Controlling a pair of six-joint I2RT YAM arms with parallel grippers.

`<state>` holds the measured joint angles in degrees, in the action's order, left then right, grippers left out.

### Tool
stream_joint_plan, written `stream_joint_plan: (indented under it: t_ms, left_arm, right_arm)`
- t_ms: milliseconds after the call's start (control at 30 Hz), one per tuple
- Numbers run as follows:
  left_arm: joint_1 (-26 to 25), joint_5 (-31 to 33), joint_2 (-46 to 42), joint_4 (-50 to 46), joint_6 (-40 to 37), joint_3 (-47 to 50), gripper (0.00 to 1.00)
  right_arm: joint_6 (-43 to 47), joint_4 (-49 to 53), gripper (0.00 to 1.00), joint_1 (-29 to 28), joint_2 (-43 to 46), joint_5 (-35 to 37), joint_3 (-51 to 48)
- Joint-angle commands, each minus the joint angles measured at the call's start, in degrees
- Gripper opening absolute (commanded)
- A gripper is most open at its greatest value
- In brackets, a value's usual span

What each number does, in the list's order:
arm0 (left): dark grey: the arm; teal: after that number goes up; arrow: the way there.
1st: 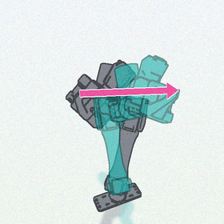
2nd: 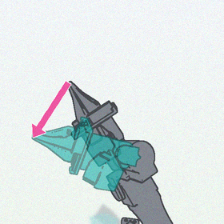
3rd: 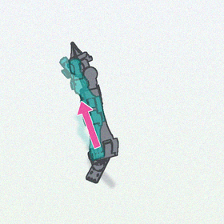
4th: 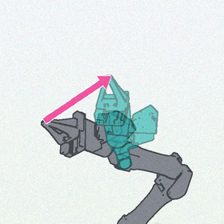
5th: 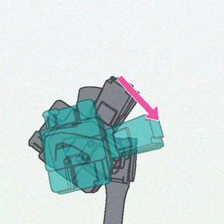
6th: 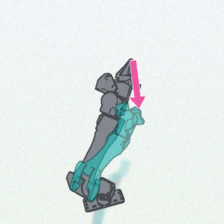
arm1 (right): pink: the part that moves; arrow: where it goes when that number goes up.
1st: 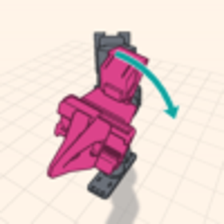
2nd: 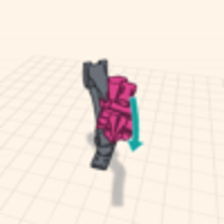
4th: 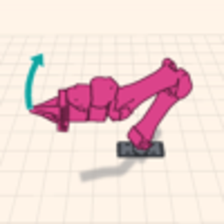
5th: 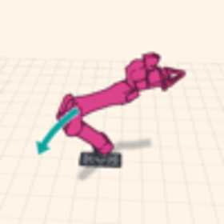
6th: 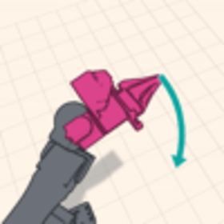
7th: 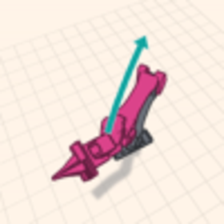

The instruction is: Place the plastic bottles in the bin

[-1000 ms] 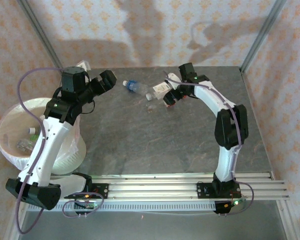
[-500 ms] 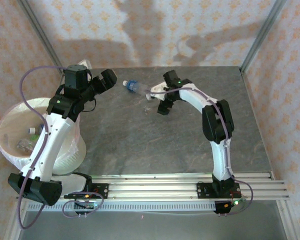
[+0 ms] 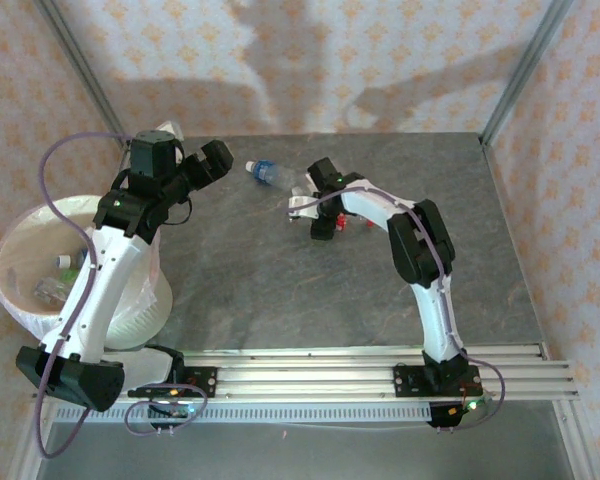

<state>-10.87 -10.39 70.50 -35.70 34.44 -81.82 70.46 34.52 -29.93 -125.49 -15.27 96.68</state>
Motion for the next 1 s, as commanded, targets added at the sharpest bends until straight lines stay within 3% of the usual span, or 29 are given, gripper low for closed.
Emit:
stream_joint_plan:
  t_ms: [0,33,67,167,500,767,967]
  left_arm:
    - [-0.17,0.2,-0.05,-0.12,-0.73,0.61,1.0]
    - [-0.17,-0.57,0.22,0.3,-0.46,0.61,1.0]
    - [-0.14,-1.31,0.49,0.71,-0.33,0.65,1.0]
    - [-0.17,-3.36,1.06,1.58,0.27,0.52,1.0]
    - [-1.79,-12.23,2.37,7.99,0.66,2.0,1.0]
    - [-7.68,-24.4,6.28,15.44,-2.31,0.7,1.0]
    - [-13.02,-26.52,10.5,20.43,-3.39,-0.7,1.0]
  right_arm:
    - [-4.35,0.98,0.57,1.3,3.15,3.31,-3.7]
    - [-5.83,-0.37,0.47,1.41,4.02,3.56,-5.23]
    - [-7.03,-1.6,0.45,1.45,4.96,3.64,-6.59]
    - [-13.78,-3.53,0.45,1.52,9.43,1.84,-8.17]
    - [-39.32,-15.06,0.44,6.2,30.3,-19.86,-18.91]
    - [-60.81,-36.13,0.41,7.17,42.52,-32.68,-31.54]
    - [-65.43,-41.45,0.41,6.34,45.75,-37.1,-35.0]
